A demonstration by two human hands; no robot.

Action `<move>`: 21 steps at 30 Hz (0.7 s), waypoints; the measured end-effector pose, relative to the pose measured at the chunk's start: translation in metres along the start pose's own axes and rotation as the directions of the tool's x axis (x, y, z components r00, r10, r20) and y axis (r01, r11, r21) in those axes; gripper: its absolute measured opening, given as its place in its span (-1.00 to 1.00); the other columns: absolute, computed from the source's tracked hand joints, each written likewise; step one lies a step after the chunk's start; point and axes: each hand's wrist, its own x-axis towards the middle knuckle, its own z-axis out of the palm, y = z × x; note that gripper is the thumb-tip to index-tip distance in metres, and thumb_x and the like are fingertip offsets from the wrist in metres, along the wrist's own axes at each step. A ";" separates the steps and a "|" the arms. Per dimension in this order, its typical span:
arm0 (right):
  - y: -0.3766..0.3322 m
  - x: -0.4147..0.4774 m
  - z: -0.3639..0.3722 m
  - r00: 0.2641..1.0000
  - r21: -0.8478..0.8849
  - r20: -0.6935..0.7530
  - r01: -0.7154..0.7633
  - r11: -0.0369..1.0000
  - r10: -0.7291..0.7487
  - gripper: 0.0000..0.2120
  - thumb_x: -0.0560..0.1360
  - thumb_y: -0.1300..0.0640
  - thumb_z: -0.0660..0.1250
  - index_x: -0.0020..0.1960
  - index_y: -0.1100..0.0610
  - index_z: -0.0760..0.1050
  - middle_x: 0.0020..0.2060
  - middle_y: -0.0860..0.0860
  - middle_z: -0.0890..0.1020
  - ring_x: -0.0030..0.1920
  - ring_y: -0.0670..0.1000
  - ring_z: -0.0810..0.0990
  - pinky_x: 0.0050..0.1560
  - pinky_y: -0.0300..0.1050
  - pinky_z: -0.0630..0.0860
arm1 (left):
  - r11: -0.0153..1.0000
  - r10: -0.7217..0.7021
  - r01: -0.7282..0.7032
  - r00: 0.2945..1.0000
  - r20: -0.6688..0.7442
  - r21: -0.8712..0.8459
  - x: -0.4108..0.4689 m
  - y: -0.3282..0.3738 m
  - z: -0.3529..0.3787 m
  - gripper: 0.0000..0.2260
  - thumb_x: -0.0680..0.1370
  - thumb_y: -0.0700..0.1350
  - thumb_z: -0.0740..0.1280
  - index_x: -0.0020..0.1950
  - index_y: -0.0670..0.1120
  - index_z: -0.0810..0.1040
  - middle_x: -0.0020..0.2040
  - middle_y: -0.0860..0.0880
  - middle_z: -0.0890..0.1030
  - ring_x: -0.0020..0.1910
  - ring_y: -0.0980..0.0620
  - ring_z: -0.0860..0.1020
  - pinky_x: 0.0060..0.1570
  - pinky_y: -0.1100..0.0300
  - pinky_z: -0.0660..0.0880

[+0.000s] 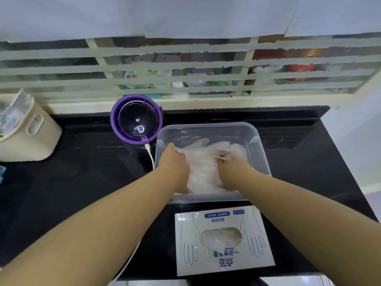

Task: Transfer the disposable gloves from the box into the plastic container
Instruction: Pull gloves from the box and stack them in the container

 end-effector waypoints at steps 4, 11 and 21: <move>0.000 0.003 -0.001 0.999 0.040 0.026 0.020 0.999 -0.021 -0.39 0.61 -0.02 0.17 0.51 0.26 0.06 0.50 0.18 0.08 0.43 0.13 0.25 0.36 -0.01 0.27 | 0.995 0.041 -0.041 0.999 0.007 0.090 -0.018 -0.021 -0.001 -0.40 0.54 0.36 0.09 0.37 -0.02 0.47 0.38 -0.14 0.41 0.43 -0.20 0.27 0.41 -0.30 -0.22; 0.005 -0.014 -0.021 0.986 0.191 0.123 0.086 0.978 -0.111 -0.50 0.57 -0.04 0.26 0.36 0.29 0.35 0.36 0.14 0.39 0.37 0.15 0.31 0.32 -0.02 0.29 | 0.996 0.022 -0.030 0.996 0.090 0.086 -0.029 -0.019 0.000 -0.48 0.60 0.26 0.05 0.40 -0.02 0.45 0.48 -0.17 0.30 0.54 -0.22 0.05 0.32 -0.44 -0.31; 0.030 -0.079 -0.076 0.891 0.295 -0.450 0.087 0.952 0.058 -0.74 0.57 0.01 0.25 0.03 0.15 0.61 -0.06 0.06 0.66 -0.09 0.05 0.62 0.02 -0.01 0.58 | 0.999 -0.008 0.007 1.000 0.018 0.046 -0.035 -0.015 0.000 -0.47 0.60 0.24 0.08 0.42 -0.06 0.42 0.50 -0.20 0.23 0.52 -0.22 0.06 0.36 -0.41 -0.26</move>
